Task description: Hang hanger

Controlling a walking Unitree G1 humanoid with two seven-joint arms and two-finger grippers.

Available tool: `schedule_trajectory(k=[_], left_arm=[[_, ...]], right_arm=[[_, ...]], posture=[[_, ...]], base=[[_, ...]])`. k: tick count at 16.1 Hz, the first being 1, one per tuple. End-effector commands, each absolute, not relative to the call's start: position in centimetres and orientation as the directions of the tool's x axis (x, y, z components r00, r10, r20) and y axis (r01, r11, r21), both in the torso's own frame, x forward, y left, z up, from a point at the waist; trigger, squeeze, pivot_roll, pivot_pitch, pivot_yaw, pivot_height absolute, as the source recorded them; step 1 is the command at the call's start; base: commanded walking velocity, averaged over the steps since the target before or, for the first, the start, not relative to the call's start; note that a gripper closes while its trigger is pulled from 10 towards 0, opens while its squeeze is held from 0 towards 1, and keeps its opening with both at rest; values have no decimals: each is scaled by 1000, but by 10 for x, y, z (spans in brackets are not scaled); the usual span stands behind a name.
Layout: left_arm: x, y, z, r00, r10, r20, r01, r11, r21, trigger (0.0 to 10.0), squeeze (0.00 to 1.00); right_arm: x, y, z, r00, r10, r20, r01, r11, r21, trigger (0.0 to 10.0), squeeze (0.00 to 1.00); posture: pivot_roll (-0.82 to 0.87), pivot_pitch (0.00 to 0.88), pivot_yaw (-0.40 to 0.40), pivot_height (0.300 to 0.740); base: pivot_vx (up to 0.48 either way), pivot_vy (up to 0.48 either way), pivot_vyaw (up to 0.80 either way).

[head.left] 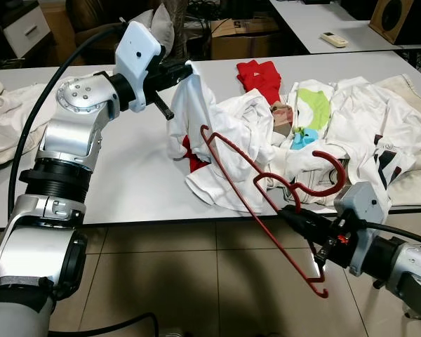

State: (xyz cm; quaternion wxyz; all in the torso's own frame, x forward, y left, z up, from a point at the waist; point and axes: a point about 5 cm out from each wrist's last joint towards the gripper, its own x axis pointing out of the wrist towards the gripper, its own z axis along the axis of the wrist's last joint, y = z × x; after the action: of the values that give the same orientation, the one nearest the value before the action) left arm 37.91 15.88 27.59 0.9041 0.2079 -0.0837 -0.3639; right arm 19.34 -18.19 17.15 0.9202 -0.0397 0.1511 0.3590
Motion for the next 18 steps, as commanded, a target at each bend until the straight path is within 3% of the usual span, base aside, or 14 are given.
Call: schedule_trajectory(k=[1, 10, 14, 18], left_arm=[[380, 162, 284, 732, -681, 12, 601, 655, 459, 0, 0], [378, 162, 282, 715, -700, 1, 620, 634, 461, 0, 0], [366, 153, 279, 623, -781, -46, 704, 535, 467, 0, 0], [357, 154, 277, 585, -806, -83, 738, 488, 466, 0, 0]], right_arm=[[194, -187, 175, 715, 625, -315, -655, 756, 13, 10000, 0], [204, -193, 172, 747, 576, -332, -610, 792, 0, 10000, 0], [212, -184, 166, 740, 576, -347, -610, 792, 12, 10000, 0], [224, -177, 163, 764, 542, -349, -570, 821, 26, 10000, 0]], posture=[[-50, 0, 64, 740], [-44, 0, 53, 740], [-43, 0, 49, 740], [-37, 0, 41, 740]], base=[[0, 0, 0], [0, 0, 0], [0, 0, 0], [0, 0, 0]])
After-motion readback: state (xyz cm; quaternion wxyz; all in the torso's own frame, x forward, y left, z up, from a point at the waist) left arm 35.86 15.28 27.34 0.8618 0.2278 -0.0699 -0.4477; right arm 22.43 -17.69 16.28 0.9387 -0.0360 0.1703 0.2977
